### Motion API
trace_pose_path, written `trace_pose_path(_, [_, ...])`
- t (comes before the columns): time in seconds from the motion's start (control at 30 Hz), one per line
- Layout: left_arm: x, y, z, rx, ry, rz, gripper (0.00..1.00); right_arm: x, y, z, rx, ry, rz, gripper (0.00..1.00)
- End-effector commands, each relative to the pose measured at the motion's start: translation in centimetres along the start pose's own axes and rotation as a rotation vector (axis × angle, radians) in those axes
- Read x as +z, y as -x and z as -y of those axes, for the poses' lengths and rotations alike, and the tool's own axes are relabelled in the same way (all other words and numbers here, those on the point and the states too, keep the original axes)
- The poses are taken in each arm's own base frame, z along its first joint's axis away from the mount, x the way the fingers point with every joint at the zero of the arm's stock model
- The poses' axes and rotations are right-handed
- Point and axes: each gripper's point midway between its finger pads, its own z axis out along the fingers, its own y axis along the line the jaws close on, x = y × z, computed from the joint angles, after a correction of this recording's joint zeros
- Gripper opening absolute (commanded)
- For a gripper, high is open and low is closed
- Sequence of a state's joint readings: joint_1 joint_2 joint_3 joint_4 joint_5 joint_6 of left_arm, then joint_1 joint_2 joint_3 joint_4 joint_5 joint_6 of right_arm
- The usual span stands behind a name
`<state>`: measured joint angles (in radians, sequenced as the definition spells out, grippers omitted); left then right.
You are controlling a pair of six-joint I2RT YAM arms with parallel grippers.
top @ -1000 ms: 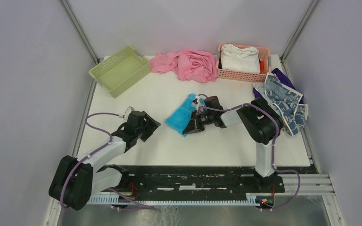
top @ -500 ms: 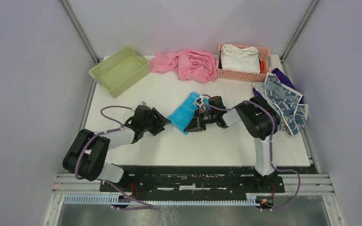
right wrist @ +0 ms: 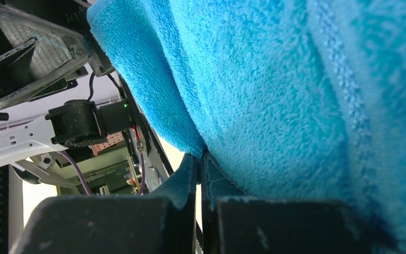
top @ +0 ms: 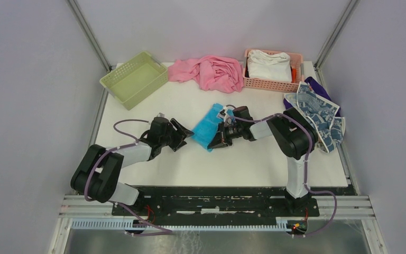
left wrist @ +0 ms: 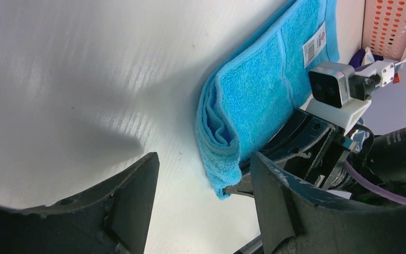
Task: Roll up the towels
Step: Roll the towel at the center of the board.
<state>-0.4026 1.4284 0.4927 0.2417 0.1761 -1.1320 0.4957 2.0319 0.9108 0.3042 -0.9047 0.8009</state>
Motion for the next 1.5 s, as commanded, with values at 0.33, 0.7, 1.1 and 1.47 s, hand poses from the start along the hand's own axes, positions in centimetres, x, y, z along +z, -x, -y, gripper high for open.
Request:
trace_pose_path(0.33, [2.3, 1.7, 0.2, -0.114, 0.09, 0.043, 0.52, -0.2, 0.4, -1.8, -0.2, -0.104, -0.004, 0.05])
trace_pose_path(0.7, [2.8, 1.0, -0.1, -0.106, 0.135, 0.018, 0.31, -0.1, 0.2, -3.0, -0.418, -0.257, -0.006, 0.1])
trace_pose_path(1.1, [0.7, 1.0, -1.0, -0.14, 0.224, 0.036, 0.03, -1.0, 0.3, -7.6, -0.895, -0.472, 0.072, 0.55])
trace_pose_path(1.47, [-0.4, 0.7, -1.4, -0.187, 0.264, 0.033, 0.03, 2.5, -1.4, -8.2, -1.14, -0.585, 0.033, 0.61])
